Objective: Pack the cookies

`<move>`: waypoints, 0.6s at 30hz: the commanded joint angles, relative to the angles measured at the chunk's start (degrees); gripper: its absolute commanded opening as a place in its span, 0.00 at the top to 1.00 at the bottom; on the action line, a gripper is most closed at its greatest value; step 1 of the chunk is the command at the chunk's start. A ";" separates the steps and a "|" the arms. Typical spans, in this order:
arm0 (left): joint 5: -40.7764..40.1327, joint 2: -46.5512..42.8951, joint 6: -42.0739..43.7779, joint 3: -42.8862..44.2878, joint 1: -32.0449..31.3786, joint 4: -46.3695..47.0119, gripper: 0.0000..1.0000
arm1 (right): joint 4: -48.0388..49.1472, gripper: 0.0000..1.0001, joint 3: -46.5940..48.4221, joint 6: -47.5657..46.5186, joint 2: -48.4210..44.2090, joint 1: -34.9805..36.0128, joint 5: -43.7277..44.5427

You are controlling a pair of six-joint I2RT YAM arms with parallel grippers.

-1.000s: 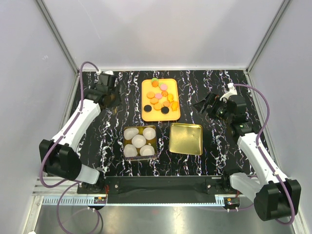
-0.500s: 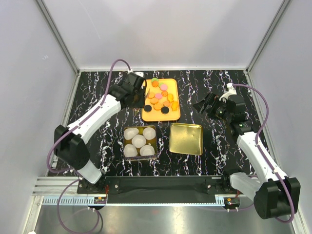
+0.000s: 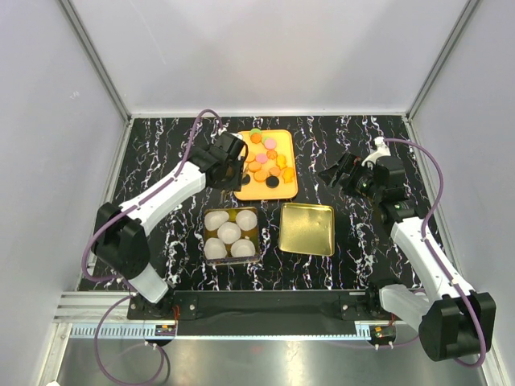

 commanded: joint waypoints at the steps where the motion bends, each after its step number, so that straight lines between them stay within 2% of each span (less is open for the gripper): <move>1: 0.42 0.30 0.73 -0.47 -0.54 2.60 0.56 | 2.23 0.00 0.24 -0.14 -0.09 0.03 -1.18; 18: 0.68 0.92 0.90 -3.19 -1.33 3.92 0.53 | 2.50 0.00 0.15 -0.14 -0.09 -0.05 -1.62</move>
